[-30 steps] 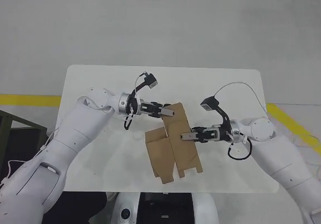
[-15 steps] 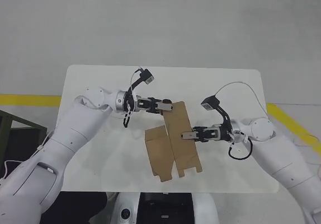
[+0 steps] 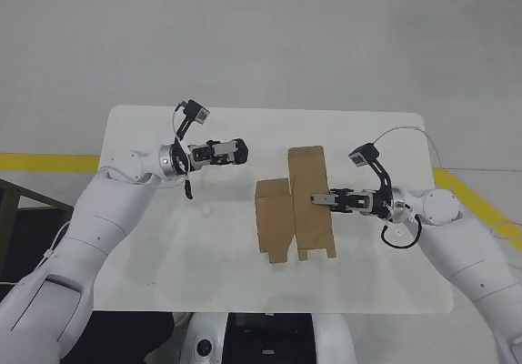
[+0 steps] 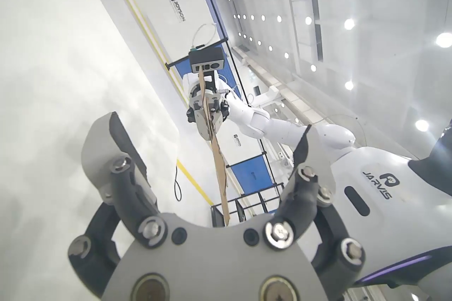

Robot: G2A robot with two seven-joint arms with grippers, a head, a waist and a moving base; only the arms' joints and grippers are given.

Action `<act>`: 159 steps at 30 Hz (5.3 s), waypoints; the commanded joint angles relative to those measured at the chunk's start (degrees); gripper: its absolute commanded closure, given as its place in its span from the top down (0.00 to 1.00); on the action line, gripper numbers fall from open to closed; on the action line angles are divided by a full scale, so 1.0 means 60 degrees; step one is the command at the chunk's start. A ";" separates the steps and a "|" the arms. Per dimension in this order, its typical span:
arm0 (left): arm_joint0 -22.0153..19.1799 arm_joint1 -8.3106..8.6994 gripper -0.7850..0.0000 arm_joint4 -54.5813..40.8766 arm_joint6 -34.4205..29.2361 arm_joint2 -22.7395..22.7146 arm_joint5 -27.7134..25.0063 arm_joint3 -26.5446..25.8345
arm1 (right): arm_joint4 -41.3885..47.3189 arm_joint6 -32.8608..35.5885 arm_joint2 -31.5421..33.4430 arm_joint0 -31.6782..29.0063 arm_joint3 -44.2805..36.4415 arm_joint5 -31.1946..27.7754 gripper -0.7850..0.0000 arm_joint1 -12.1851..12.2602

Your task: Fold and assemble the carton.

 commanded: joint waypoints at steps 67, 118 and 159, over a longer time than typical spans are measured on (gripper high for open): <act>0.1206 -0.1175 0.00 0.2872 0.4802 0.0921 0.0517 -0.1683 | -0.3602 -0.8328 0.2617 -0.3697 -0.3483 0.1997 0.00 -0.0549; -0.0131 -0.0023 0.00 0.1094 -0.3032 0.0175 0.2918 -0.1782 | 0.1058 0.2701 0.3741 -0.2103 -0.0437 0.2357 1.00 -0.0310; -0.0952 0.0267 0.00 0.0711 -0.2310 0.1932 0.2197 -0.1370 | 0.0211 0.2482 0.2771 -0.2109 -0.0641 0.2137 0.34 -0.0389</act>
